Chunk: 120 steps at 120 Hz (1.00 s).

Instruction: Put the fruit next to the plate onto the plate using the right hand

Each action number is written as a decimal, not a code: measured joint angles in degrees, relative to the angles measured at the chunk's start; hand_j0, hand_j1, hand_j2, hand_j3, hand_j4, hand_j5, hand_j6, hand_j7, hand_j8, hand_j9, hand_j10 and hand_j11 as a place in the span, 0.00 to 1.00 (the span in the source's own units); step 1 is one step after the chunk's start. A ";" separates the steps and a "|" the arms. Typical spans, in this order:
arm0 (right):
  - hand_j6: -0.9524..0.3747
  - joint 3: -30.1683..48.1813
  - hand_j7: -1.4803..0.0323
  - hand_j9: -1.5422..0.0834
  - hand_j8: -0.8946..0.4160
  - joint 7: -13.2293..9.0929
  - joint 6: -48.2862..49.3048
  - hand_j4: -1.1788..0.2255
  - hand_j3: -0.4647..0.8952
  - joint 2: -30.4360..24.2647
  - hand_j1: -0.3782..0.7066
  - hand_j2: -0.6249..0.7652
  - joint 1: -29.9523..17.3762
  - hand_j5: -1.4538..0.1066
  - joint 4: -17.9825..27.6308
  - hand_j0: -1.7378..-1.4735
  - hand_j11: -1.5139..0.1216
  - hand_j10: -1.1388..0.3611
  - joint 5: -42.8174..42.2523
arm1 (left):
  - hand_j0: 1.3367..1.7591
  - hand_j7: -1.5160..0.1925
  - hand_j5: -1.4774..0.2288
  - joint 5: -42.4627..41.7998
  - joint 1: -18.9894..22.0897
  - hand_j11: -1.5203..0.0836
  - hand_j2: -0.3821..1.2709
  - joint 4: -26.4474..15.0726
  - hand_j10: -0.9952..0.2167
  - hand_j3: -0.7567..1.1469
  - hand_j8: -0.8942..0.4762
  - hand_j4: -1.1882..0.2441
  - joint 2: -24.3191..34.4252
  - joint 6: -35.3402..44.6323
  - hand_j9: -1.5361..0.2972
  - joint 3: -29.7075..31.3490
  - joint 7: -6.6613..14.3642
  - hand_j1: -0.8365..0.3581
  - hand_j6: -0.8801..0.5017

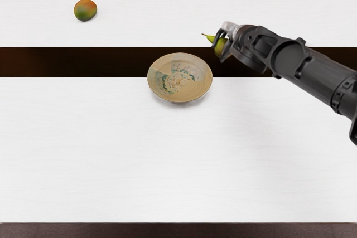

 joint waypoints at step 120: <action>0.67 1.00 0.26 0.24 0.53 -0.03 10.60 0.28 0.34 0.70 0.67 0.58 4.81 0.18 4.46 0.34 0.25 0.43 1.32 | 0.76 0.89 0.87 0.00 0.00 0.95 0.23 0.00 0.82 0.40 0.65 0.83 0.00 0.01 0.84 0.00 0.00 0.99 0.64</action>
